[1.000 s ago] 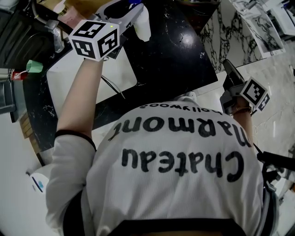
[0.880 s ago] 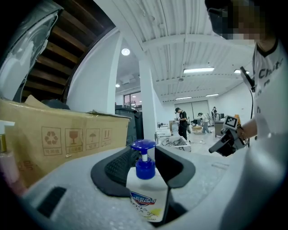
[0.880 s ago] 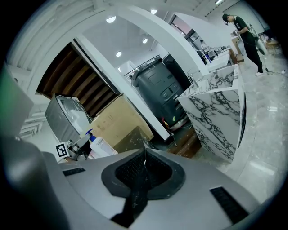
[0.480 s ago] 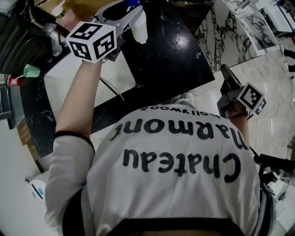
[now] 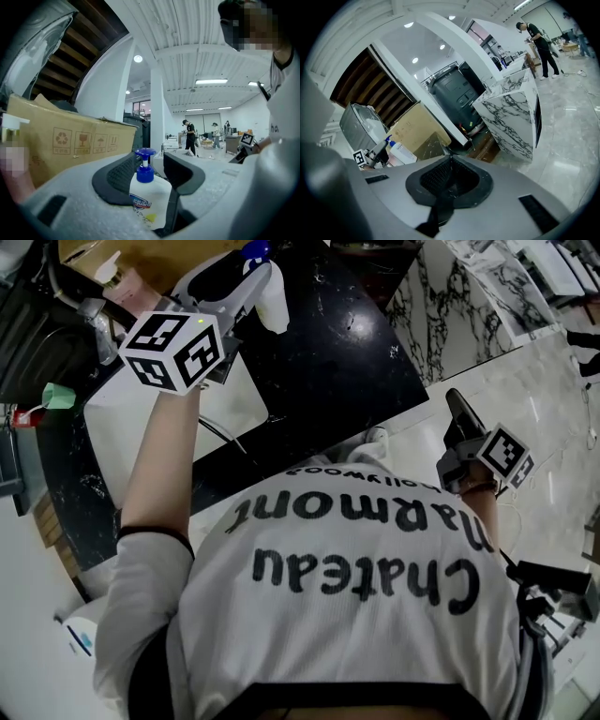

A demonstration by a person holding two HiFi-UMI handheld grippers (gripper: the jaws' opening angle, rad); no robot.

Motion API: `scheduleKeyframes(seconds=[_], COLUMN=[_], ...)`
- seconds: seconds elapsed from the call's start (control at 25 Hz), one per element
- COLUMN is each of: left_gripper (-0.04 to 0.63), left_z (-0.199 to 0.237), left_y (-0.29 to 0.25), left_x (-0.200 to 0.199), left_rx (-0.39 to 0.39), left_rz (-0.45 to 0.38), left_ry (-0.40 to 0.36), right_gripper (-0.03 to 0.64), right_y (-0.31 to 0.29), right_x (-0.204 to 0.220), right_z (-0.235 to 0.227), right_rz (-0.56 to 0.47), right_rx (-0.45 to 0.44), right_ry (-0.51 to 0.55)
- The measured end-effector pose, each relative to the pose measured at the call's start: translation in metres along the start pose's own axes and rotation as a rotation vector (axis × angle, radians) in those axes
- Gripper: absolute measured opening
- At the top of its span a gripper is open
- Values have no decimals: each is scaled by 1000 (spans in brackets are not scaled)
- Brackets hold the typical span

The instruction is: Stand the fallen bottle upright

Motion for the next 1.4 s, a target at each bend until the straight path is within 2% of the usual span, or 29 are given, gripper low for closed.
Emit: scheduleKeyframes(seconds=[0.28, 0.44, 0.52, 0.64, 0.76, 0.8, 0.88, 0.96, 1.24, 1.32, 1.4], left_gripper=[184, 89, 66, 23, 14, 14, 14, 14, 14, 14, 14], left_z=[-7, -13, -21, -35, -46, -49, -57, -63, -102, -119, -136], left_y=[31, 48, 55, 66, 79, 83, 90, 96, 116, 123, 127], left_x=[6, 5, 7, 9, 8, 9, 11, 12, 20, 22, 24], left_rx=[-111, -171, -181, -181, -171, -162, -150, -173, -290, -324, -362], left_rz=[-66, -135, -155, -164, -200, -211, -211, -185, -107, -99, -104], left_ry=[86, 167, 202, 199, 243, 273, 312, 303, 255, 255, 259], right_gripper=[18, 18, 18, 18, 18, 18, 18, 18, 18, 18, 18], right_y=[-4, -9, -11, -9, -8, -8, -15, -19, -13, -12, -9], right_x=[-11, -15, -14, -12, -18, -22, -33, -42, -59, -60, -60], right_z=[12, 30, 36, 43, 57, 68, 96, 115, 148, 150, 143], right_rz=[-31, -34, -29, -29, -54, -68, -99, -115, -174, -168, -145], right_rx=[-62, -100, -109, -100, -137, -199, -396, -490, -660, -670, -633], right_ry=[23, 59, 72, 58, 58, 82, 159, 186, 267, 303, 343])
Point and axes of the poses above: the fingertips, and each gripper's own axes: y backward along the fingers, z to its left, x out of its underside, the point moved 6 cm from there along y, backward along the fingers, and after that the axes turned 2 degrees about x, right-handed, at the moved point
